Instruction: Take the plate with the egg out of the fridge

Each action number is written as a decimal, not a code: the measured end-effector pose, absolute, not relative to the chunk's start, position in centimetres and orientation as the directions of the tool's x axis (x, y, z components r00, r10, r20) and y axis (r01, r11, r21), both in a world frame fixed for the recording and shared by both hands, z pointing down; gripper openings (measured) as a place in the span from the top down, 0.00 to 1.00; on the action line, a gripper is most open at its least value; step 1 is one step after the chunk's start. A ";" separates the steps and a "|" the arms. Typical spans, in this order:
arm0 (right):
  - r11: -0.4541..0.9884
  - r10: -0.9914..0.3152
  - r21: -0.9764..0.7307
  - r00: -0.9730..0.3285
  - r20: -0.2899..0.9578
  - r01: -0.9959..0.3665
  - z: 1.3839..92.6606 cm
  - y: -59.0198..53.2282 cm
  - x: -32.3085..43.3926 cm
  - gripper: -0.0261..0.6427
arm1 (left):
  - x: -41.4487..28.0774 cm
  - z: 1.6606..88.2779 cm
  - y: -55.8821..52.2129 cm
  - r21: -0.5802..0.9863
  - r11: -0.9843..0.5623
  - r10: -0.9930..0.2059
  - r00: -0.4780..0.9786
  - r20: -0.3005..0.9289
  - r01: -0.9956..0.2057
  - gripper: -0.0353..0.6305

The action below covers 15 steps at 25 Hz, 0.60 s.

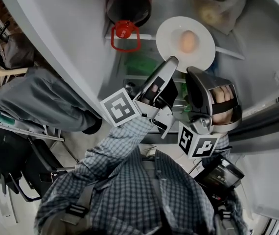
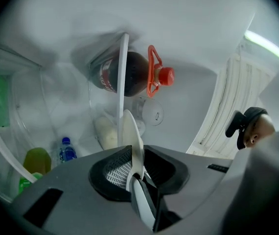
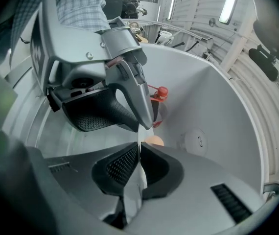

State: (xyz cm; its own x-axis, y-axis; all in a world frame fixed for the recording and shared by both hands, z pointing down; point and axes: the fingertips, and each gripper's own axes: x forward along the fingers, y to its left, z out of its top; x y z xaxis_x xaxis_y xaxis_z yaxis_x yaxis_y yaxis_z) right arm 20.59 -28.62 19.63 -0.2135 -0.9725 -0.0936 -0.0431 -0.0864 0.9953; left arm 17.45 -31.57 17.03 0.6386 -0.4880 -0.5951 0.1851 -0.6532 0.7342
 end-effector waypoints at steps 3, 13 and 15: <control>-0.077 -0.974 0.996 -0.212 -0.086 -0.052 20.2 -28.2 20.8 0.93 | 17.7 17.5 -31.3 0.745 -0.640 -0.490 0.648 -0.583 0.186 0.84; -0.037 -0.979 0.993 -0.196 -0.058 -0.108 22.1 -26.8 22.0 0.93 | 17.8 19.0 -30.6 0.757 -0.621 -0.485 0.659 -0.576 0.205 0.86; -0.032 -0.980 0.993 -0.190 -0.053 -0.112 22.4 -26.5 22.2 0.93 | 18.0 19.2 -30.4 0.761 -0.611 -0.483 0.659 -0.577 0.218 0.86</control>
State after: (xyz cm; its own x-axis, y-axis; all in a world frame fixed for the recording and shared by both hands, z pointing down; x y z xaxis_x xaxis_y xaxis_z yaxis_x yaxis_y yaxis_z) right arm 22.18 -26.51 22.39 -0.1899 -0.9804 -0.0531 -0.1117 -0.0322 0.9932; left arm 18.00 -30.36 19.21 0.6592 -0.4827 -0.5765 0.2179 -0.6112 0.7609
